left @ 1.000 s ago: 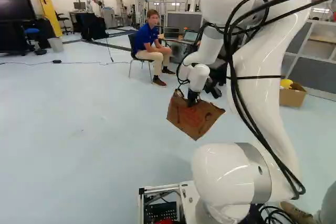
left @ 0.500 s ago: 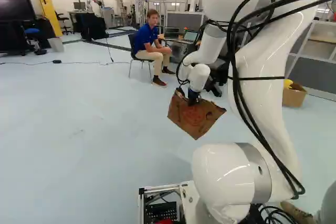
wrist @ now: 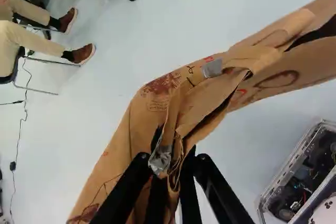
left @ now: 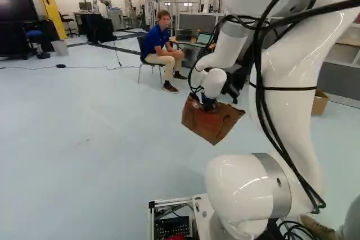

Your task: Pick up the grocery bag from the ground

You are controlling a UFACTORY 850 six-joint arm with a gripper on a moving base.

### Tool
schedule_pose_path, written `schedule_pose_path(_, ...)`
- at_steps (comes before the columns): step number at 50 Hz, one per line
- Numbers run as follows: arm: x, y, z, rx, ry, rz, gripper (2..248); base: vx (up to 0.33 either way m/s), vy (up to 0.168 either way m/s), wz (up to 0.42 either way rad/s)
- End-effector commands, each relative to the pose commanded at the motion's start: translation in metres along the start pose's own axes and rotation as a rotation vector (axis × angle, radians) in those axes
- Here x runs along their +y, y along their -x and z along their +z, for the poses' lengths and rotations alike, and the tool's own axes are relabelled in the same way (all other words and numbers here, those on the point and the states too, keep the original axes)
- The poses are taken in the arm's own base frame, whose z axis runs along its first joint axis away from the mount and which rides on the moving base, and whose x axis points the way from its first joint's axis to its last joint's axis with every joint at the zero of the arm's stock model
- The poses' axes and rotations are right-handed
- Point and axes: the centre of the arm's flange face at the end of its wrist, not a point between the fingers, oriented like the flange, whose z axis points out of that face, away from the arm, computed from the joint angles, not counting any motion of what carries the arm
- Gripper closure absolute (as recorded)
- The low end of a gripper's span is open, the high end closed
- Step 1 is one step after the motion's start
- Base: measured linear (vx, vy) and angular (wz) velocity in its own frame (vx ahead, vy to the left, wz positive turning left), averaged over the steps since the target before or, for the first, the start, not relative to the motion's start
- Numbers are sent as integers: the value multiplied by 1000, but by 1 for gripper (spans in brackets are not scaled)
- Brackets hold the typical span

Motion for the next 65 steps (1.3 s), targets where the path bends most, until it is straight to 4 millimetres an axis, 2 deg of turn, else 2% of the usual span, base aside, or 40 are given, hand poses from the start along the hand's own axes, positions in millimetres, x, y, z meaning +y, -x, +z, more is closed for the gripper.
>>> schedule_pose_path(38,40,35,-82,245,-247,-528,227,0,0,0)
schedule_pose_path(65,70,63,-122,410,-402,-814,227,0,0,0)
